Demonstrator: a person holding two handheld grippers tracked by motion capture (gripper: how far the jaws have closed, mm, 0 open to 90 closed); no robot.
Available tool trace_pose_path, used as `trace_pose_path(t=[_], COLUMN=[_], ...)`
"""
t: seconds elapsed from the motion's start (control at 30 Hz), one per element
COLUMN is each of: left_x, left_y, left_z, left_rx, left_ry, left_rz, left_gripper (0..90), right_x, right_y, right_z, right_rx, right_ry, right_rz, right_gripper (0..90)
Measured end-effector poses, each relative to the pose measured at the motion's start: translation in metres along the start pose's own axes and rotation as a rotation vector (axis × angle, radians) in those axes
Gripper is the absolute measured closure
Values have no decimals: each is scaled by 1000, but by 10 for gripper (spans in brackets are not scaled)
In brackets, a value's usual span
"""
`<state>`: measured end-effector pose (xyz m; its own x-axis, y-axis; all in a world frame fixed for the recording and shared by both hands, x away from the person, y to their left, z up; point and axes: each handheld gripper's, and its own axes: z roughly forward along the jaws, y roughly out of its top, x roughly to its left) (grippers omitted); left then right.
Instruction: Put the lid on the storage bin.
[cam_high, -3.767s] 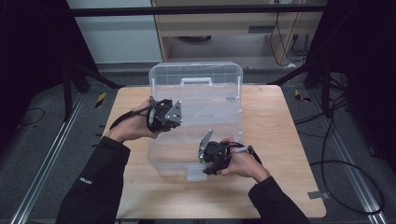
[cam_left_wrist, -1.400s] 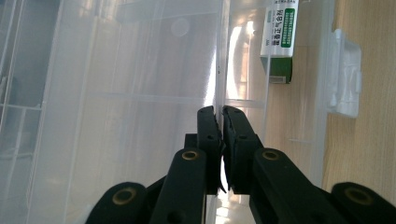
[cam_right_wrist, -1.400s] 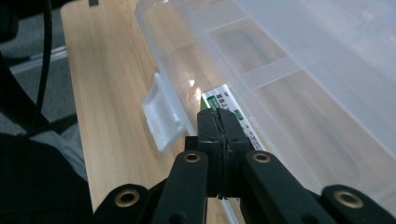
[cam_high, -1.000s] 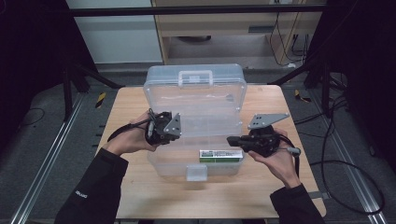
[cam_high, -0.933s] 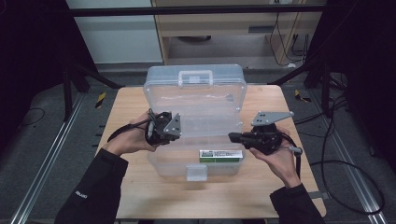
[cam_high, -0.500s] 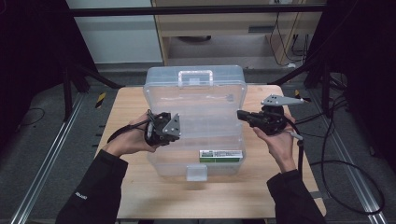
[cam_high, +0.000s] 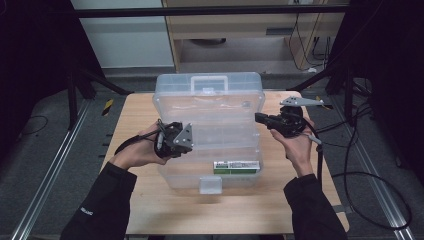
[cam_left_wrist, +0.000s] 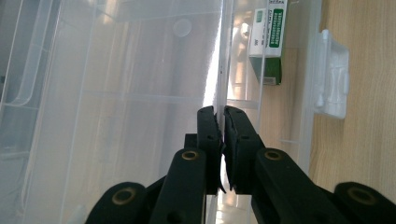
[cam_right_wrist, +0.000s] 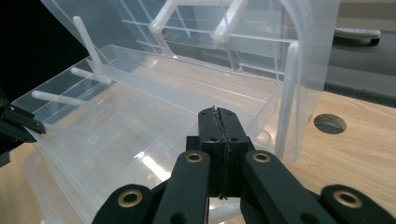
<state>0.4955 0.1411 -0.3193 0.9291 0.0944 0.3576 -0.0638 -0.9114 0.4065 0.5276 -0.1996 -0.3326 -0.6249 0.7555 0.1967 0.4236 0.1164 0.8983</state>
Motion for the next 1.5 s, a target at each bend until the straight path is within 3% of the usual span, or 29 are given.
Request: trace_pose_path(t=[0.53,0.7,0.9,1.4,1.5], left_x=[-6,-8,-4,-2,-3], left_y=[-3,-3,-7,-19,-20], left_z=[3,3,-6,-4,-5], left_rx=[-13,-24,-152,-328,-358], left_ry=[-16,0,-1,22,17], left_rz=[13,12,-87,-293,-308], left_gripper=[823,808,741,594,564], right_x=[-4,-3,-2,-1,-1], right_y=[0,-1,-1,-2,-2], right_z=[-2,-3,-6,-7,-7], right_rx=[1,5,4,7,10], right_ry=[-20,-20,-16,-20,-20], right_rz=[3,-3,-3,-6,-10], right_gripper=[900,900,900,900,900])
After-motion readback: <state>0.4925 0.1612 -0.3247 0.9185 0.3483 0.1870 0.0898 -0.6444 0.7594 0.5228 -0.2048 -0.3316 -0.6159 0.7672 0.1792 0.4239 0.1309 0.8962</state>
